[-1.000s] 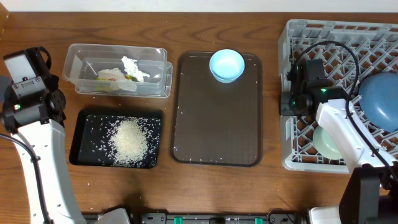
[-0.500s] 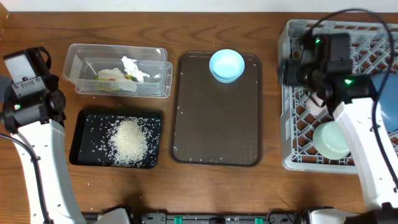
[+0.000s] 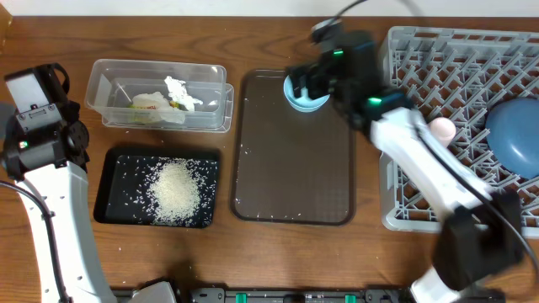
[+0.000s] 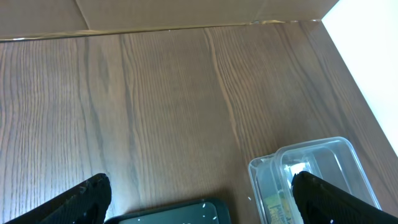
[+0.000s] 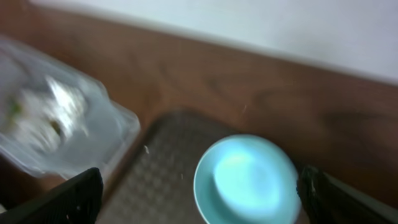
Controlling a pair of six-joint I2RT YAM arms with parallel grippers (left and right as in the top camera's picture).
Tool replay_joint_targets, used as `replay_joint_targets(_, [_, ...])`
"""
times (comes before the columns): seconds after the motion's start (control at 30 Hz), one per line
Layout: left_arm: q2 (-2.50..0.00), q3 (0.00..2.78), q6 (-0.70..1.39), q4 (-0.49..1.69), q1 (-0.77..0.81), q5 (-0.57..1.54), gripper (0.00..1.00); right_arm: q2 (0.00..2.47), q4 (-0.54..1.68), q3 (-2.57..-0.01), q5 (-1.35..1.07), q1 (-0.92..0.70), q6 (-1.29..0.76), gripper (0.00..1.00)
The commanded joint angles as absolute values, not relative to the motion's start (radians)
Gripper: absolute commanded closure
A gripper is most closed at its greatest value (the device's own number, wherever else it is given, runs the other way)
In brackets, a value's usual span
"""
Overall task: Sort waste into correct bins and load items into the dishwasher rack
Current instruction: 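Move the right gripper left and grasp the light-blue bowl rim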
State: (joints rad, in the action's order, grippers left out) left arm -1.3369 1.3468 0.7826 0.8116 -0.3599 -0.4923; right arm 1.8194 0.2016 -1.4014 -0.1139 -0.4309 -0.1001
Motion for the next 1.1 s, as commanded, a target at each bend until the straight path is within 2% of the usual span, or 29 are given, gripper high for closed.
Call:
replay_joint_targets(0.0, [-1.339,1.350,0.787,0.815,-0.364,-0.494,0.05,1.943,0.221,-1.493,-0.044,-0.465,0.012,0.01])
replay_joint_targets(0.3, [-1.339,1.350,0.787,0.815,-0.364,-0.494,0.05,2.148,0.374,-1.711,0.003,-0.511,0.088,0.03])
replay_joint_targets(0.47, [-1.339,1.350,0.787,0.815,-0.364,-0.494,0.05,2.174,0.436,-1.711,0.006,-0.531,0.095,0.21])
replay_joint_targets(0.53, [-1.339,1.350,0.787,0.815,-0.364,-0.494,0.05,2.187,0.453,-1.711,0.013,-0.537,0.095,0.36])
replay_joint_targets(0.57, [-1.339,1.350,0.787,0.815,-0.364,-0.494,0.05,2.196,0.459,-1.711,0.023,-0.539,0.094,0.41])
replay_joint_targets(0.9, [-1.339,1.350,0.787,0.815,-0.364,-0.494,0.05,2.244,0.497,-1.711,0.082,-0.540,0.055,0.47])
replay_joint_targets(1.07, [-1.339,1.350,0.787,0.815,-0.364,-0.494,0.05,2.246,0.524,-1.711,0.078,-0.542,0.038,0.64])
